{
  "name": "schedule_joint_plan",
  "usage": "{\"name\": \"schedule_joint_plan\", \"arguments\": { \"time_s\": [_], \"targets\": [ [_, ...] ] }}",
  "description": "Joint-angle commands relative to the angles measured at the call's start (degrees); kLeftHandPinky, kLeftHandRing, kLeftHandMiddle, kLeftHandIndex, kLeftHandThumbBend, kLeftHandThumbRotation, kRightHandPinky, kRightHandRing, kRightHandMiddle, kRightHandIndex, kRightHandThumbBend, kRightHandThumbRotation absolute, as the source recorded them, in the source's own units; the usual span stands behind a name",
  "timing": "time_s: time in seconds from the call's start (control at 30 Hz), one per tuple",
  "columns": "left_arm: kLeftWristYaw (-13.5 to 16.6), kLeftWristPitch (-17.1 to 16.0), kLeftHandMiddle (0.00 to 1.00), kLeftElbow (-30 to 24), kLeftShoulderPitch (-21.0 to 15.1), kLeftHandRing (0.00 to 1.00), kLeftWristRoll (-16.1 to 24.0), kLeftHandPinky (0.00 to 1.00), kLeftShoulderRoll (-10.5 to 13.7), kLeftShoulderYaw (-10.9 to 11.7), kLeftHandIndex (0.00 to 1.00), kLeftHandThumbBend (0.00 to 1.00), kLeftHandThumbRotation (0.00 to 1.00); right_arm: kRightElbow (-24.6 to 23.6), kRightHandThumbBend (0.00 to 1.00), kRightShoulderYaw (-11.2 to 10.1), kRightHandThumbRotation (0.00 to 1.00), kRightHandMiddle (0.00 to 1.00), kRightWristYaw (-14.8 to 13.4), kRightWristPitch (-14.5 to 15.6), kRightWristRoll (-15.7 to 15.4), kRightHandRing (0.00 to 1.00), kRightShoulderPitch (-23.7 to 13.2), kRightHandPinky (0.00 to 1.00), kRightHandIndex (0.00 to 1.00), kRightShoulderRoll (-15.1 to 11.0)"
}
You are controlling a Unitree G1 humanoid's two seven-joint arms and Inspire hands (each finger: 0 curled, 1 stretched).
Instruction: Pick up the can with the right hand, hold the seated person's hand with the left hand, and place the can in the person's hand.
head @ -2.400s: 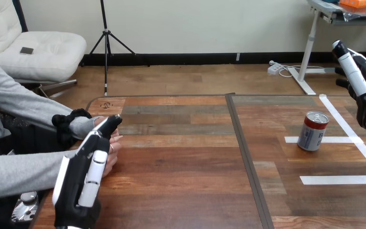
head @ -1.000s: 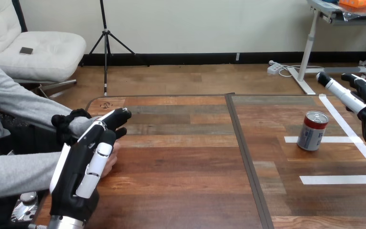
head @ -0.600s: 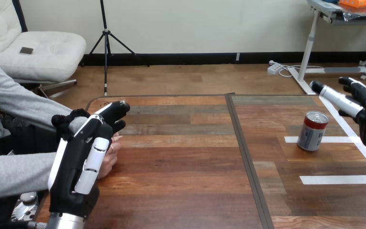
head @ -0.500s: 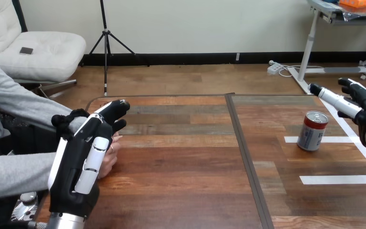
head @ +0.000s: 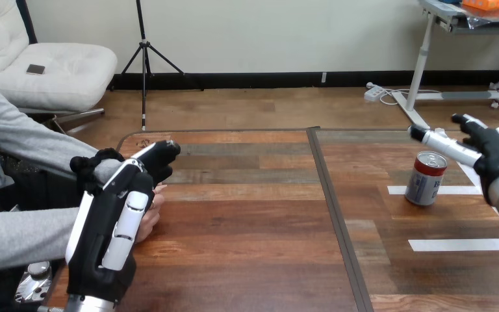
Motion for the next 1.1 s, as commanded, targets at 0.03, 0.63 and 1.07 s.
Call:
{"name": "schedule_joint_plan", "arguments": {
  "time_s": [0.03,0.63,1.07],
  "targets": [
    [-0.4,-0.6,0.83,-2.9,-1.5,0.89,-0.6,0.89,0.2,0.1,0.77,0.54,0.85,0.2,1.0,0.9,0.49,1.0,-0.6,-0.6,-0.6,1.0,-0.8,0.93,0.95,1.1],
    [-1.3,-0.5,0.83,-2.8,-1.0,0.89,-1.5,0.86,-0.2,-0.1,0.77,0.49,0.85,0.7,1.0,2.5,0.47,0.96,-0.3,1.6,-1.9,0.94,-0.5,0.74,0.97,2.0],
    [-1.7,-0.5,0.84,-3.0,-1.0,0.89,-1.3,0.87,-0.2,0.0,0.77,0.49,0.87,0.7,1.0,3.4,0.44,1.0,-0.4,2.1,-2.4,1.0,-0.2,0.91,0.98,2.4]
  ]
}}
